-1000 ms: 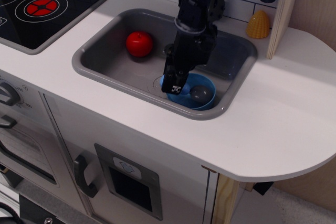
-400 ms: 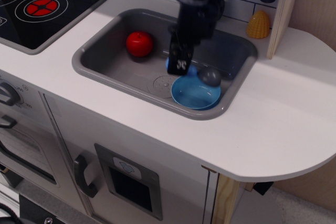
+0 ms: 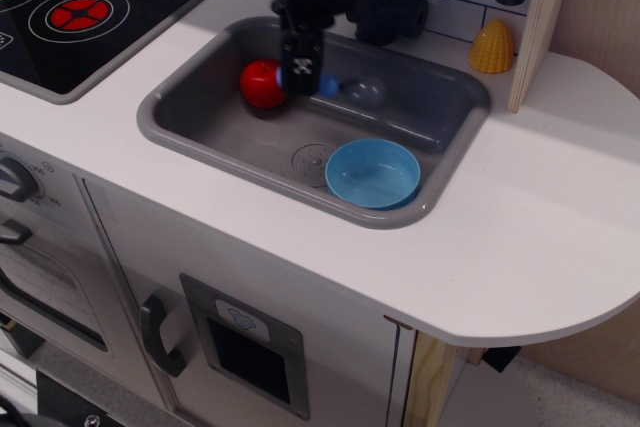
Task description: Take spoon out of bowl sink
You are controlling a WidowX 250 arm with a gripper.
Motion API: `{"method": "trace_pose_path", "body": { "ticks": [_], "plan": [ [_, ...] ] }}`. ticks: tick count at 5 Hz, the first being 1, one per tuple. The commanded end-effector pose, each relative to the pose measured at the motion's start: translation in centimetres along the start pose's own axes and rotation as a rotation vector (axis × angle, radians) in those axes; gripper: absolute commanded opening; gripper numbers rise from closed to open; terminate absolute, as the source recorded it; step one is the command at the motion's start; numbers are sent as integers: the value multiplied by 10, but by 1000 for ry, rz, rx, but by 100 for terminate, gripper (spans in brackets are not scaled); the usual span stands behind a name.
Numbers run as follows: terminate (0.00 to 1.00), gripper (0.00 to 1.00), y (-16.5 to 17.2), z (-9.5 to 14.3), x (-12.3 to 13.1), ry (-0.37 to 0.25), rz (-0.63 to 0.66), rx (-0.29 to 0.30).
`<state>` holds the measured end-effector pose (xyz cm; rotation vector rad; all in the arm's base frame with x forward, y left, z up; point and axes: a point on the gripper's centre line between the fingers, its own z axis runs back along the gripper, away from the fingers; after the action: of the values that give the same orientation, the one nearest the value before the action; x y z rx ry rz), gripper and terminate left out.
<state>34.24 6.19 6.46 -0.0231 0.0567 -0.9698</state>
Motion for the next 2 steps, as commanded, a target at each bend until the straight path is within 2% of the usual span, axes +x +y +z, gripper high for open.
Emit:
{"method": "trace_pose_path", "body": {
  "ticks": [1, 2],
  "plan": [
    [0, 0, 35, -12, -5, -39, 144, 126],
    [0, 0, 36, -26, -8, -9, 174, 152]
  ]
}}
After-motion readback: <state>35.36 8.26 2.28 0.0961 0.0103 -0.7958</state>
